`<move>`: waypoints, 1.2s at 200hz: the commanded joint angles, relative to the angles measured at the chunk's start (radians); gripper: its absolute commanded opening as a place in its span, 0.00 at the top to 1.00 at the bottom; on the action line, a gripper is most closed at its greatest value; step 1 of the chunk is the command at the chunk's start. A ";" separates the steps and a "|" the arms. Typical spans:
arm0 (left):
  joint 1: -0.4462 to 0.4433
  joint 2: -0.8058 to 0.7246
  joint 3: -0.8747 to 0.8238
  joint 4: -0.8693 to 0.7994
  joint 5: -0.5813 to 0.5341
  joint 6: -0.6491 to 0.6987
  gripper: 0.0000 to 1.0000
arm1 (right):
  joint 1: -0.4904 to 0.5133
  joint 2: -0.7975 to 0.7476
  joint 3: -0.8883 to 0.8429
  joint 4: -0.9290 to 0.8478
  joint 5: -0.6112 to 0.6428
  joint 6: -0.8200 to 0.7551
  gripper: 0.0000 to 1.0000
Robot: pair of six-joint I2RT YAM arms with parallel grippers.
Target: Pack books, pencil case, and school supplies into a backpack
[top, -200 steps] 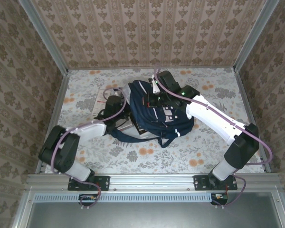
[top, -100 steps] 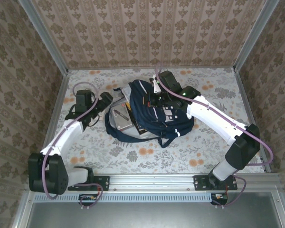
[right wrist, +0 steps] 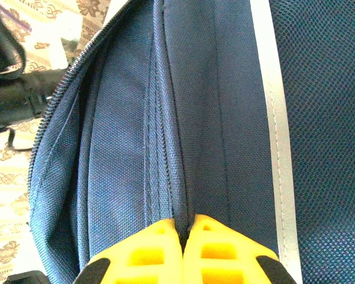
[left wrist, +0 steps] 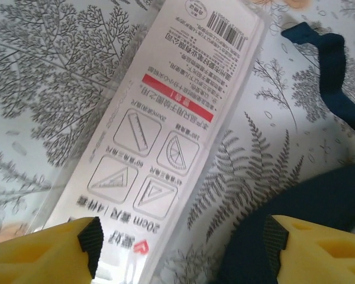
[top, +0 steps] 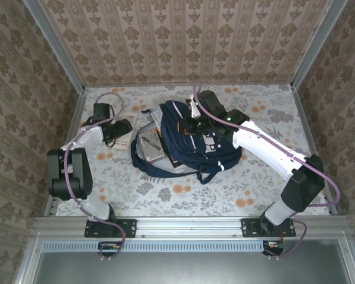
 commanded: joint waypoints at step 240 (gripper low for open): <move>0.113 0.027 0.080 -0.101 0.096 0.124 0.59 | -0.008 -0.093 -0.129 0.114 -0.056 0.026 0.99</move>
